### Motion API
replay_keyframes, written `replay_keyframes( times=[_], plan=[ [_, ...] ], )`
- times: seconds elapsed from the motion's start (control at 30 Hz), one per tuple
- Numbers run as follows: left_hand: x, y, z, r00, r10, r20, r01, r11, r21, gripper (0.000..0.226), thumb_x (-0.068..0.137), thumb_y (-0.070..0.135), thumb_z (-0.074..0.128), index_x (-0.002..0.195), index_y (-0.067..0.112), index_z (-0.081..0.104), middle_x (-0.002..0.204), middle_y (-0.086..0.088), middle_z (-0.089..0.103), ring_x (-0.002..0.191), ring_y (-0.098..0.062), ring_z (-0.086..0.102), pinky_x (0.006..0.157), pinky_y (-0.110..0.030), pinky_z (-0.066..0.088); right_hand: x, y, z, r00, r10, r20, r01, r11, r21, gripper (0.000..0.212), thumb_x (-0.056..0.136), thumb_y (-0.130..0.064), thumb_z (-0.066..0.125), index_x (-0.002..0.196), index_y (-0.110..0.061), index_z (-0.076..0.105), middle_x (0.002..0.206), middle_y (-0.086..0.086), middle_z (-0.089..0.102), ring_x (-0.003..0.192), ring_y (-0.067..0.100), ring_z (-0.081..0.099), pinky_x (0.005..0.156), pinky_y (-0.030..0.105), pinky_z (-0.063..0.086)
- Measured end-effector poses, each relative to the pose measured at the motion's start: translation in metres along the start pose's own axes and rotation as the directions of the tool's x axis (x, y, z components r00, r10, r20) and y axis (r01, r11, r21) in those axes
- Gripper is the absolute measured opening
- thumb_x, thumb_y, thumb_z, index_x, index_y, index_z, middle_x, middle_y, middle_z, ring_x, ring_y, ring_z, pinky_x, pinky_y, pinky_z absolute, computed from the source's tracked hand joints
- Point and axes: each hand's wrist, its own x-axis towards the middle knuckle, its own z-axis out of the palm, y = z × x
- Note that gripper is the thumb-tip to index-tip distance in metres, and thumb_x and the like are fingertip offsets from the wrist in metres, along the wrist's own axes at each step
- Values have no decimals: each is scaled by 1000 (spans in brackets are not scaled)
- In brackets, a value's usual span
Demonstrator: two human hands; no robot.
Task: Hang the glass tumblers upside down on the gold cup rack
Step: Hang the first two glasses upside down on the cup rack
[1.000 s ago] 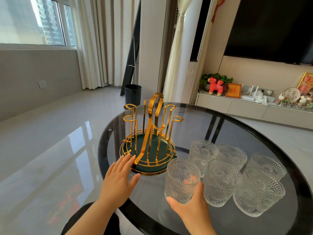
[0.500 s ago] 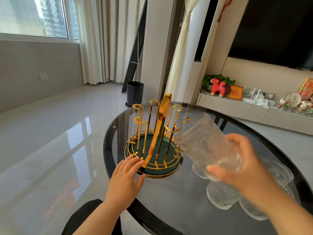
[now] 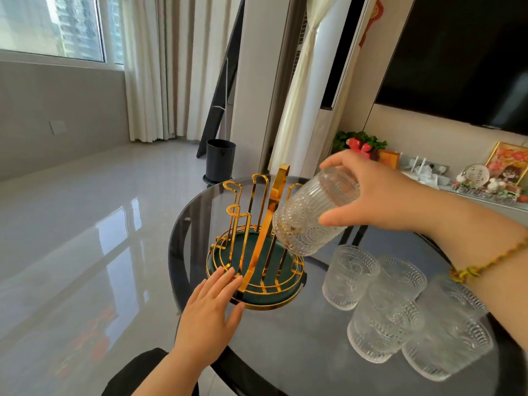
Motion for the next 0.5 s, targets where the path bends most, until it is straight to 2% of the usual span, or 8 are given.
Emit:
replay_keyframes(
  times=[0.1,0.2,0.5],
  plan=[
    [0,0,0,1000,-2,3,2,1000,-10,52,89,44,39,136,38,17,152,15,13,124,5,-14,106,-22,-6,17,-3,8,997,18,69,-12,997,-79,72,62,-34,74,122,-30,34,114,-2,46,93,12,45,64,16,39],
    [0,-1,-1,1000,-2,5,2,1000,-18,51,90,43,40,136,38,19,152,14,12,124,4,-14,105,-22,-4,30,-2,21,989,29,143,-13,994,-106,76,64,-33,74,127,-25,31,131,2,43,100,11,39,77,22,36],
    [1,-4,3,1000,-15,10,15,999,-32,52,89,43,43,135,39,19,152,15,13,123,6,-14,103,-22,-1,40,9,59,976,80,205,-60,993,-100,79,66,-32,72,130,-21,28,135,5,40,107,16,41,80,26,37]
  ],
)
